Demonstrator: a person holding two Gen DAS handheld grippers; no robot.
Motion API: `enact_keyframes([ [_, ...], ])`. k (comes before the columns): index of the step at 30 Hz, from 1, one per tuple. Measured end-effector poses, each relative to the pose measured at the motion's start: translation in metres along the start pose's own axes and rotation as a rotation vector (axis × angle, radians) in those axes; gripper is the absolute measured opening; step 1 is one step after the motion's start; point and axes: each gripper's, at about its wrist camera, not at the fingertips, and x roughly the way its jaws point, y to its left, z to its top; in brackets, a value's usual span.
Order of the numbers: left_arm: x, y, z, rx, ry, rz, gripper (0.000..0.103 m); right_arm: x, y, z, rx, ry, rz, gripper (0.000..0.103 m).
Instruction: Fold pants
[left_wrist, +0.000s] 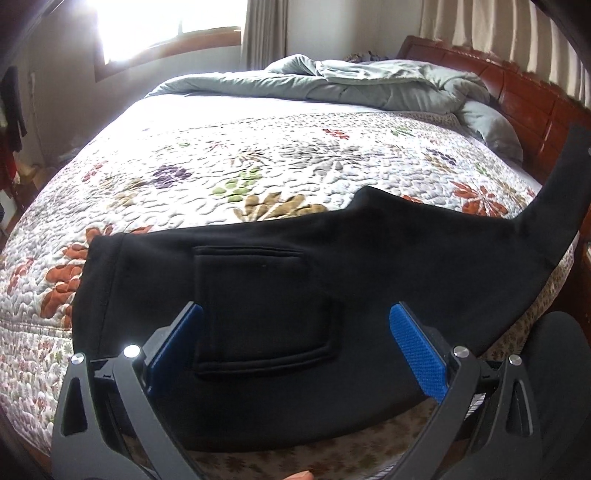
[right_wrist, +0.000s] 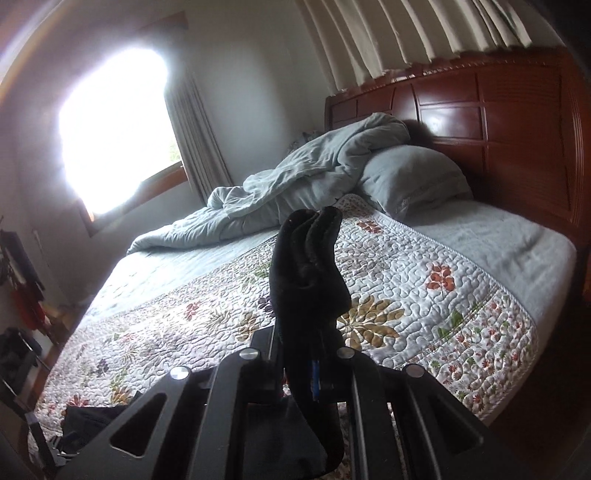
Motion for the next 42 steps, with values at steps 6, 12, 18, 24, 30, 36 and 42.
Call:
enact_keyframes([
  [6, -0.003, 0.015, -0.008, -0.048, -0.025, -0.019, 0.1, -0.007, 0.041, -0.005, -0.107, -0.02, -0.038, 0.01],
  [12, -0.006, 0.02, -0.01, -0.049, -0.037, -0.034, 0.1, -0.004, 0.071, -0.011, -0.169, -0.02, -0.035, 0.01],
  [18, -0.005, 0.021, -0.011, -0.059, -0.036, -0.034, 0.1, 0.001, 0.087, -0.016, -0.228, -0.028, -0.029, 0.01],
  [24, -0.003, 0.02, -0.011, -0.058, -0.034, -0.031, 0.1, 0.004, 0.105, -0.021, -0.301, -0.034, -0.025, 0.01],
  [30, -0.004, 0.021, -0.011, -0.062, -0.036, -0.037, 0.1, 0.007, 0.121, -0.028, -0.358, -0.032, -0.02, 0.01],
  [36, -0.007, 0.025, -0.011, -0.072, -0.042, -0.044, 0.1, 0.012, 0.14, -0.037, -0.413, -0.018, -0.016, 0.01],
  [42, -0.009, 0.028, -0.011, -0.085, -0.049, -0.054, 0.1, 0.021, 0.159, -0.045, -0.463, 0.001, -0.008, 0.01],
])
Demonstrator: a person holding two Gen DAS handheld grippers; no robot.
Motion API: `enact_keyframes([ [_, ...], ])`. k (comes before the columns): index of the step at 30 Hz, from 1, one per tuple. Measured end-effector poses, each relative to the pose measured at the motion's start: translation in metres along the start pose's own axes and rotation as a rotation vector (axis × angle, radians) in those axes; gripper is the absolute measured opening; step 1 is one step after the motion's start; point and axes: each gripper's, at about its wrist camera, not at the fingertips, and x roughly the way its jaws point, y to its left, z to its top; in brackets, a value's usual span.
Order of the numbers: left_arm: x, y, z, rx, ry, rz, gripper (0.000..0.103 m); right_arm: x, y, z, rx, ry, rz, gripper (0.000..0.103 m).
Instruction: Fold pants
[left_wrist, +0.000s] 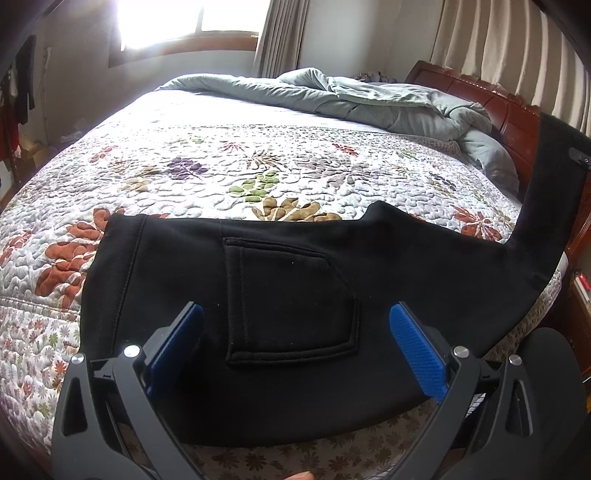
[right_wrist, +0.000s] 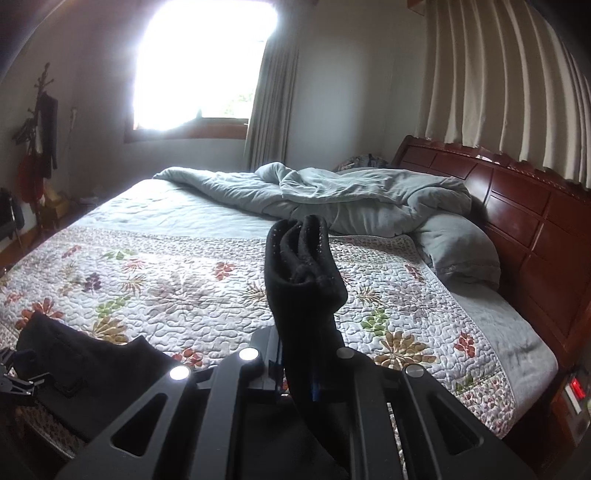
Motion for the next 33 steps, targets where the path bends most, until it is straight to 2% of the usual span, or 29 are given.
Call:
enact_keyframes([
  [12, -0.003, 0.007, 0.002, -0.026, -0.011, -0.017, 0.1, 0.013, 0.033, -0.001, -0.09, 0.031, 0.014, 0.01],
  [22, -0.008, 0.01, 0.002, -0.034, -0.024, -0.023, 0.1, 0.035, 0.086, -0.021, -0.296, 0.088, 0.003, 0.01],
  [33, -0.013, 0.012, 0.001, -0.035, -0.031, -0.037, 0.1, 0.053, 0.154, -0.065, -0.554, 0.137, 0.013, 0.01],
])
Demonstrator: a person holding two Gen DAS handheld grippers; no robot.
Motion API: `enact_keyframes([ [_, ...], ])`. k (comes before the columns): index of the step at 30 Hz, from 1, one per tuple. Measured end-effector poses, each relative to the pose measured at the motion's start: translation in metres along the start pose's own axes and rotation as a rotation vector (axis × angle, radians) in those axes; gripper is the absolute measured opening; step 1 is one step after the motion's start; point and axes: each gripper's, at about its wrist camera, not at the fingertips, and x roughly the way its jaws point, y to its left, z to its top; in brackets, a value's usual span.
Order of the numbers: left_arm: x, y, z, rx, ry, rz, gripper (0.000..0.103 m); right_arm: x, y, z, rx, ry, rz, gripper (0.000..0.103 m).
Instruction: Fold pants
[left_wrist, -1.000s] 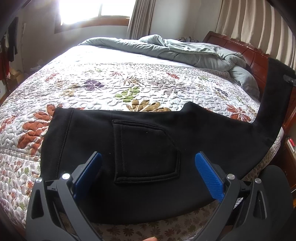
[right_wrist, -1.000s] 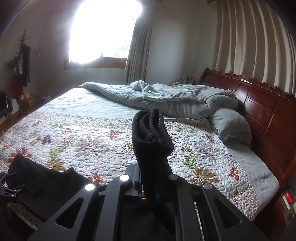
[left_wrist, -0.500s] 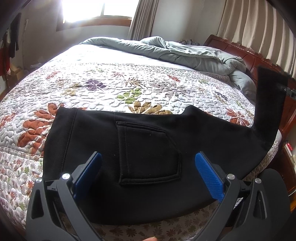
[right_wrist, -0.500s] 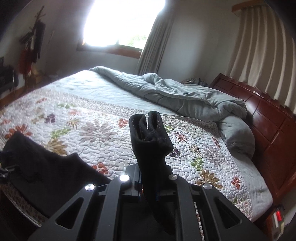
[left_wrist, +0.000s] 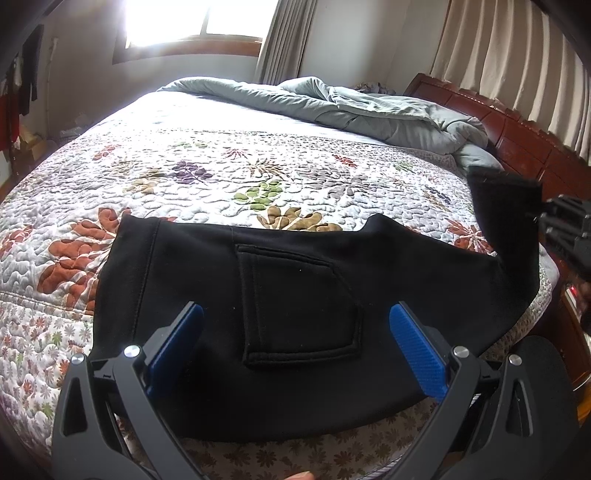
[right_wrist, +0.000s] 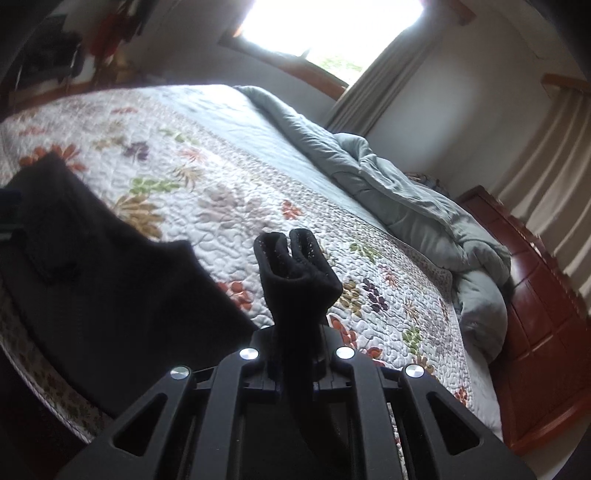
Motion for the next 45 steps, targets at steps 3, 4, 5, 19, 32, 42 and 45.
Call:
enact_keyframes([
  [3, 0.0, 0.0, 0.0, 0.0, 0.0, -0.004, 0.1, 0.005, 0.021, -0.003, -0.078, 0.008, -0.011, 0.01],
  [4, 0.0, 0.0, 0.0, 0.001, 0.0, -0.005, 0.1, 0.007, 0.027, -0.005, -0.097, 0.013, -0.008, 0.01],
  [5, 0.0, 0.0, 0.001, 0.001, 0.0, -0.006, 0.1, 0.008, 0.031, -0.006, -0.11, 0.015, -0.007, 0.01],
  [19, 0.0, 0.001, 0.0, -0.01, 0.005, -0.03, 0.1, 0.031, 0.083, -0.025, -0.281, 0.085, 0.017, 0.01],
  [32, 0.006, 0.004, 0.002, -0.019, 0.023, -0.042, 0.1, 0.046, 0.106, -0.038, -0.363, 0.11, 0.029, 0.01],
  [42, 0.006, 0.006, 0.001, -0.025, 0.025, -0.034, 0.1, 0.054, 0.116, -0.044, -0.395, 0.146, 0.055, 0.014],
  [45, 0.007, 0.006, 0.002, -0.024, 0.029, -0.032, 0.1, 0.054, 0.117, -0.044, -0.392, 0.156, 0.072, 0.019],
])
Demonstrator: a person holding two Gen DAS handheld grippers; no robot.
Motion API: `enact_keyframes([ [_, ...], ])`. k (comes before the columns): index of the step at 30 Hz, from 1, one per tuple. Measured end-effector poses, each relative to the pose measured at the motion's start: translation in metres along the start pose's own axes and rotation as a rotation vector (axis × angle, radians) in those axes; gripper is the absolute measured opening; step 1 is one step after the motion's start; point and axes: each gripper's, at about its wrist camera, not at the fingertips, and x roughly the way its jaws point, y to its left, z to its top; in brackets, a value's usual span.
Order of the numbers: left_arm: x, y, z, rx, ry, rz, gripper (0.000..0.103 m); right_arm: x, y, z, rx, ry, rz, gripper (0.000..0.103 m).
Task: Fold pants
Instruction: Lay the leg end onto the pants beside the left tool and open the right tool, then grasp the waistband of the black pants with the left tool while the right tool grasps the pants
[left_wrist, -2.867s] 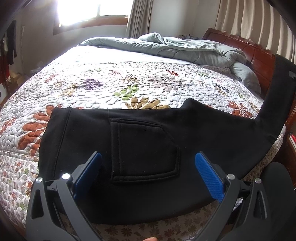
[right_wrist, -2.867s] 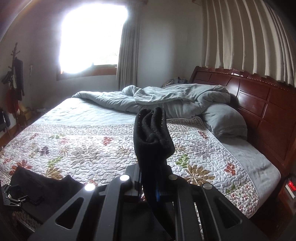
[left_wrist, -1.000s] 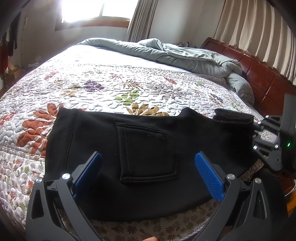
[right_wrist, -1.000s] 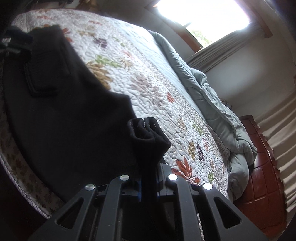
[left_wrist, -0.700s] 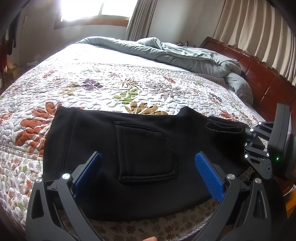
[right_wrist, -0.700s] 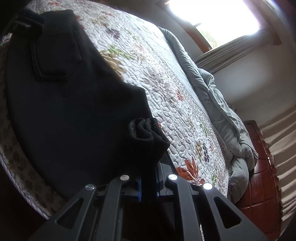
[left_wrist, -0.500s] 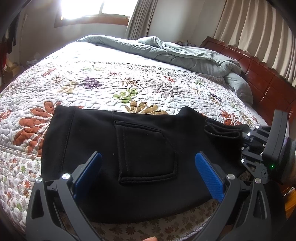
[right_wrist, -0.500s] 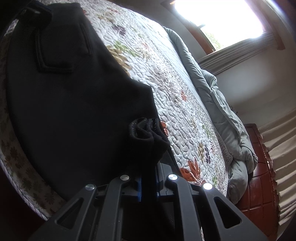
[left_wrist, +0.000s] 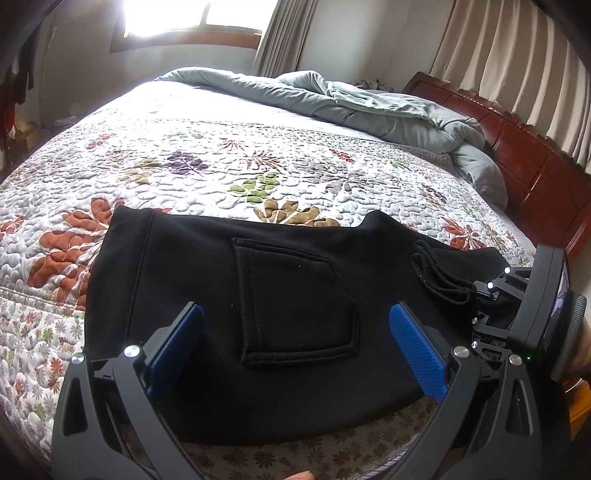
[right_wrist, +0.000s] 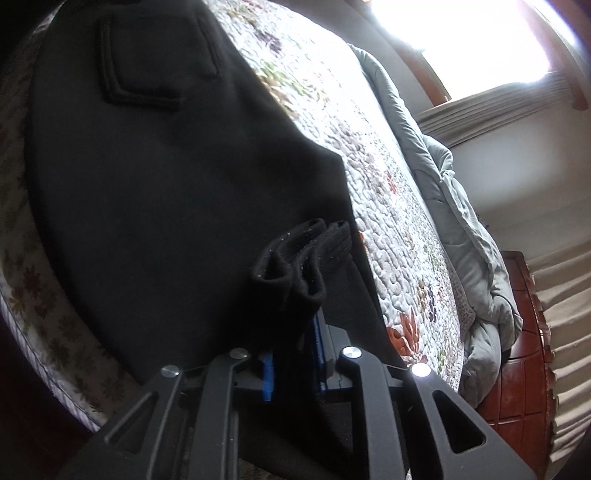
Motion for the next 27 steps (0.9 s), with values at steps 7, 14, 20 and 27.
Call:
enact_keyframes([
  [7, 0.002, -0.001, -0.002, 0.01, 0.009, 0.017, 0.1, -0.017, -0.011, -0.005, 0.064, -0.002, 0.186, 0.032],
  [14, 0.003, -0.004, -0.003, 0.027, 0.019, 0.035, 0.1, -0.026, -0.104, -0.036, 0.478, -0.041, 0.525, 0.036],
  [20, -0.002, -0.005, -0.001, -0.019, 0.048, 0.013, 0.1, 0.029, -0.138, -0.076, 0.646, 0.086, 0.552, 0.037],
  [27, -0.031, 0.007, -0.001, -0.217, 0.1, 0.025, 0.1, 0.044, -0.12, -0.09, 0.579, 0.132, 0.611, 0.043],
])
